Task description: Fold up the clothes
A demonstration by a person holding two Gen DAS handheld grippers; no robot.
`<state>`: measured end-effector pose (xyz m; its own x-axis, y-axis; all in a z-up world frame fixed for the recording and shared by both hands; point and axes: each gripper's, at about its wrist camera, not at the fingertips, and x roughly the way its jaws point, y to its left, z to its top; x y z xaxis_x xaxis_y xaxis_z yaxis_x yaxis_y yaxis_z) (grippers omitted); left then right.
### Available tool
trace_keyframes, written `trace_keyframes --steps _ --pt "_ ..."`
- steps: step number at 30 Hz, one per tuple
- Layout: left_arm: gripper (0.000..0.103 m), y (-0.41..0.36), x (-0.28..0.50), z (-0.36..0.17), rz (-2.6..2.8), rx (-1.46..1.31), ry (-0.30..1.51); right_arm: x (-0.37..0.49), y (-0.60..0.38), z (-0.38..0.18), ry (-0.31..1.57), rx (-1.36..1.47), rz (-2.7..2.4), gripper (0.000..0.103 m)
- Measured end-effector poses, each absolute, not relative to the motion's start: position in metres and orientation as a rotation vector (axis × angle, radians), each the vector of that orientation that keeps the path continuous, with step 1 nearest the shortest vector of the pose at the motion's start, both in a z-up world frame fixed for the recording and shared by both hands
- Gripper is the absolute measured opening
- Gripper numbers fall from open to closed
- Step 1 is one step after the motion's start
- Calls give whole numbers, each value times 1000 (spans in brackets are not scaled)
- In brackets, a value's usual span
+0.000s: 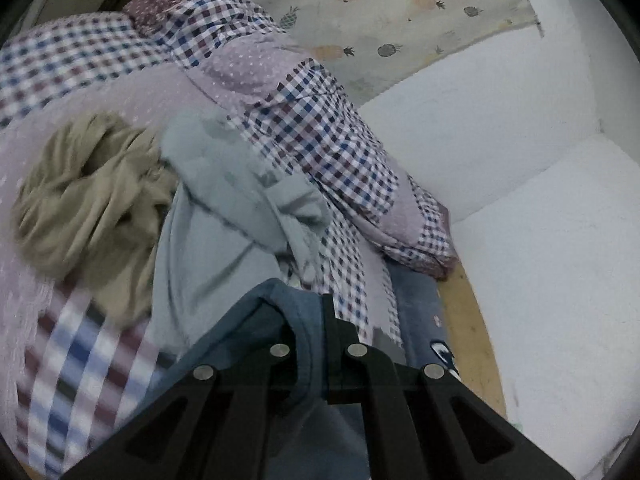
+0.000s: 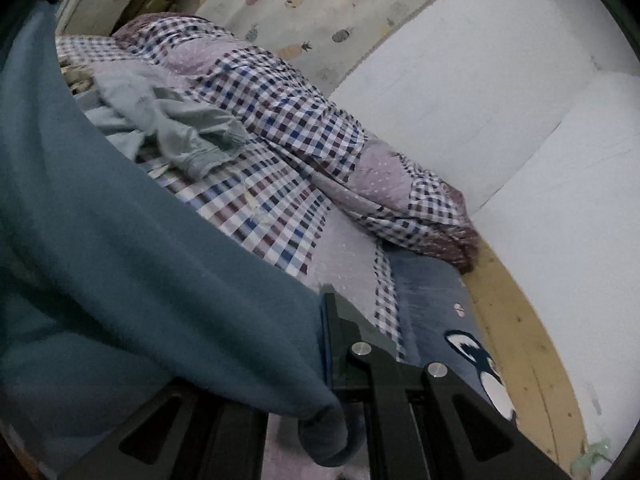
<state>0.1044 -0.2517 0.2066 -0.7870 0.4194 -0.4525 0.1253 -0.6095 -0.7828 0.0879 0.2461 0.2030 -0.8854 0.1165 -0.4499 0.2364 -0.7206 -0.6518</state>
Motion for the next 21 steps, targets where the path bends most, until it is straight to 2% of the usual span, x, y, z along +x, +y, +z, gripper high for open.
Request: trace_keyframes --steps 3,5,6,8,9,10,11,12,13,16,21 --pt "0 -251 47 203 2517 -976 -1251 26 255 198 1016 876 -2745 4" --pt "0 -249 3 180 2514 -1059 -1217 -25 262 173 923 1083 -2688 26" --pt "1 -250 -18 166 2502 -1108 -1211 -48 267 159 875 1184 -2658 41" --pt "4 -251 -52 128 2465 -1290 -1217 -79 276 131 794 1341 -2600 48" --pt "7 -254 -54 122 2471 -1296 -1207 -85 280 123 775 1380 -2584 50" --pt "20 -258 -57 116 2476 -1302 -1196 -86 284 120 770 1395 -2577 55" --pt "41 -261 -59 109 2481 -1308 -1186 -87 287 117 765 1410 -2570 57" --pt "51 -264 -62 103 2486 -1314 -1175 -88 291 113 760 1425 -2563 58" --pt "65 -268 -64 98 2491 -1317 -1167 -89 296 111 753 1439 -2558 58" --pt "71 -284 -48 102 2480 -1254 -1189 -79 321 121 673 1467 -2601 66" --pt "71 -271 -12 100 2449 -1222 -1046 -40 355 141 314 1375 -2696 70"
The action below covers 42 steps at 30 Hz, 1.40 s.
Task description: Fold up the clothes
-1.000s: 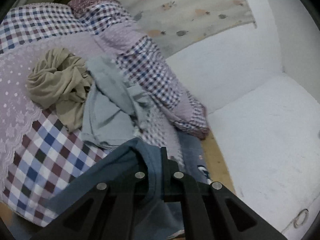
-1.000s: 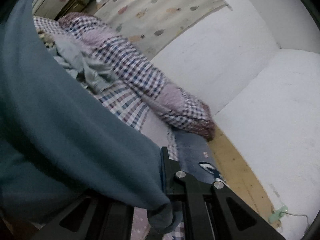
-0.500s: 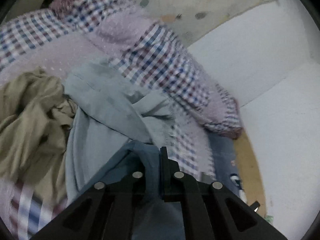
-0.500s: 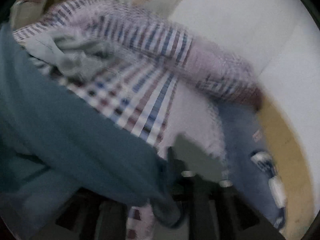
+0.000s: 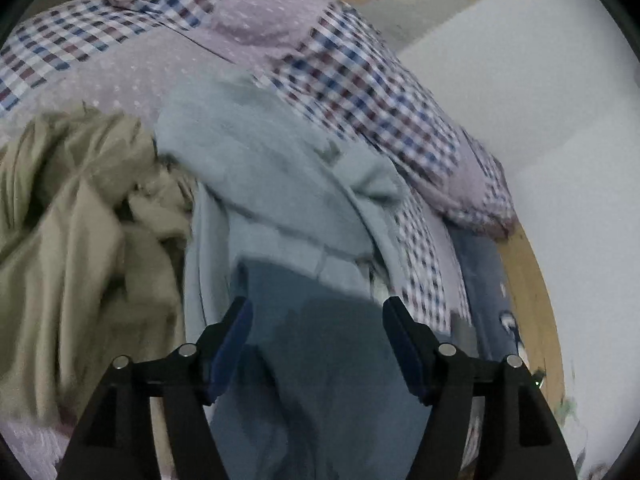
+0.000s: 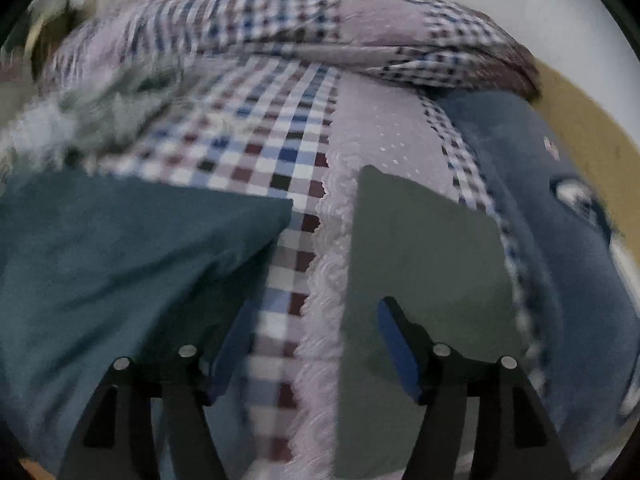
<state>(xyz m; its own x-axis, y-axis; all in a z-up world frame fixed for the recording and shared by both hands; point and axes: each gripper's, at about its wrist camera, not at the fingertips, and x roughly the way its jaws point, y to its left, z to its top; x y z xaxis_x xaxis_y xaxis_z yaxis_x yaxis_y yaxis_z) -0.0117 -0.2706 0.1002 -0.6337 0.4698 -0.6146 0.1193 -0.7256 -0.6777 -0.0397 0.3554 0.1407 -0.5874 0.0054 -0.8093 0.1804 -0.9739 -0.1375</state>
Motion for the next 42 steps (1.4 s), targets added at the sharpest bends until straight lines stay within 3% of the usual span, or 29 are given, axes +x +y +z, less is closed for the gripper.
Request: trace_keyframes --steps 5,10,12,14,17,22,23,24,25,29,33,38,39,40,42 --pt "71 -226 1 75 2394 -1370 -832 -1 358 139 -63 1208 -2712 70" --pt "68 -201 -8 60 2452 -1510 -671 0 331 122 -71 1187 -2599 70" --pt "54 -196 -11 56 2467 -1517 -650 -5 334 120 -133 1172 -2573 70" --pt "17 -194 -17 53 2482 -1542 -648 -14 343 115 -245 1179 -2540 70" --pt "10 -197 -19 52 2483 -1544 -680 -29 347 103 -330 1213 -2476 70" --pt "7 -193 -25 70 2485 -1465 -699 -58 331 71 -344 1305 -2363 68" --pt "7 -193 -26 75 2486 -1448 -711 -62 327 66 -320 1325 -2354 65" --pt "7 -193 -28 81 2487 -1430 -724 -67 322 61 -295 1344 -2344 47" --pt "6 -195 -32 88 2484 -1406 -755 -72 318 57 -271 1363 -2333 3" --pt "6 -202 -50 121 2488 -1297 -835 -79 303 71 -173 1329 -2318 3" --pt "6 -207 -88 145 2537 -1261 -820 -89 312 95 -241 1251 -2417 3" --pt "8 -211 -144 108 2541 -1441 -785 -110 318 65 -310 1348 -2485 12" --pt "9 -212 -151 97 2542 -1490 -776 -111 318 57 -304 1374 -2489 19" --pt "15 -218 -151 88 2544 -1522 -797 -111 319 51 -291 1395 -2497 34" --pt "38 -228 -139 82 2586 -1497 -808 -106 323 54 -259 1395 -2526 51"
